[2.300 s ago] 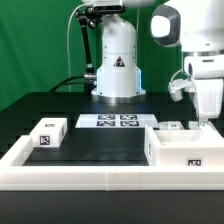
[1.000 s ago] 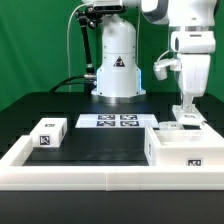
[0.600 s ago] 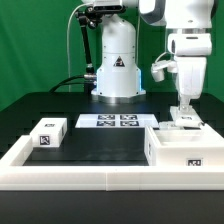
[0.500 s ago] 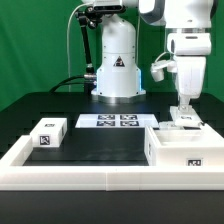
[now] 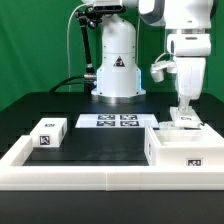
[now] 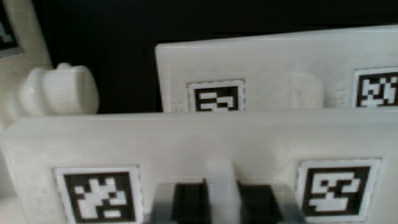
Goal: Assemble cabinet
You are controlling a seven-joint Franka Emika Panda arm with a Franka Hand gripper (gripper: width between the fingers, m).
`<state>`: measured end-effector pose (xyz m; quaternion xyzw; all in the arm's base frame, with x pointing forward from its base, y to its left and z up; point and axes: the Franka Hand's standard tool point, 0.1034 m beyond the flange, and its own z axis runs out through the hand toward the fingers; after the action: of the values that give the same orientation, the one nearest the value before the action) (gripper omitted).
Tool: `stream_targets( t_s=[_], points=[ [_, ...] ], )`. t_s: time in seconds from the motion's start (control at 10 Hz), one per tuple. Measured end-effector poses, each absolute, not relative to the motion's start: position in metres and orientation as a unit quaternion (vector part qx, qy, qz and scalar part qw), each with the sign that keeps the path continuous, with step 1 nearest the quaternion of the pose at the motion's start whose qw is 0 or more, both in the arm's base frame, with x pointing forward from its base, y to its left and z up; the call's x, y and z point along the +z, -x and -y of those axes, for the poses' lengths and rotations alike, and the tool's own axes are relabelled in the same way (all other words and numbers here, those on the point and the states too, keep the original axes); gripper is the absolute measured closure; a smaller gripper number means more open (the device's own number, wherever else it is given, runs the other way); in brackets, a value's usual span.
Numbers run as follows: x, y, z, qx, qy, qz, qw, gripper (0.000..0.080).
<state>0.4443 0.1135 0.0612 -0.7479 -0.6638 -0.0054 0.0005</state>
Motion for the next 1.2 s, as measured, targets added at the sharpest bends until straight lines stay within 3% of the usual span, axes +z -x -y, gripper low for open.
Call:
stream_targets(
  t_s=[1.2],
  points=[
    [0.06, -0.456, -0.115, -0.011, 0.751, 0.66, 0.0, 0.0731]
  ],
)
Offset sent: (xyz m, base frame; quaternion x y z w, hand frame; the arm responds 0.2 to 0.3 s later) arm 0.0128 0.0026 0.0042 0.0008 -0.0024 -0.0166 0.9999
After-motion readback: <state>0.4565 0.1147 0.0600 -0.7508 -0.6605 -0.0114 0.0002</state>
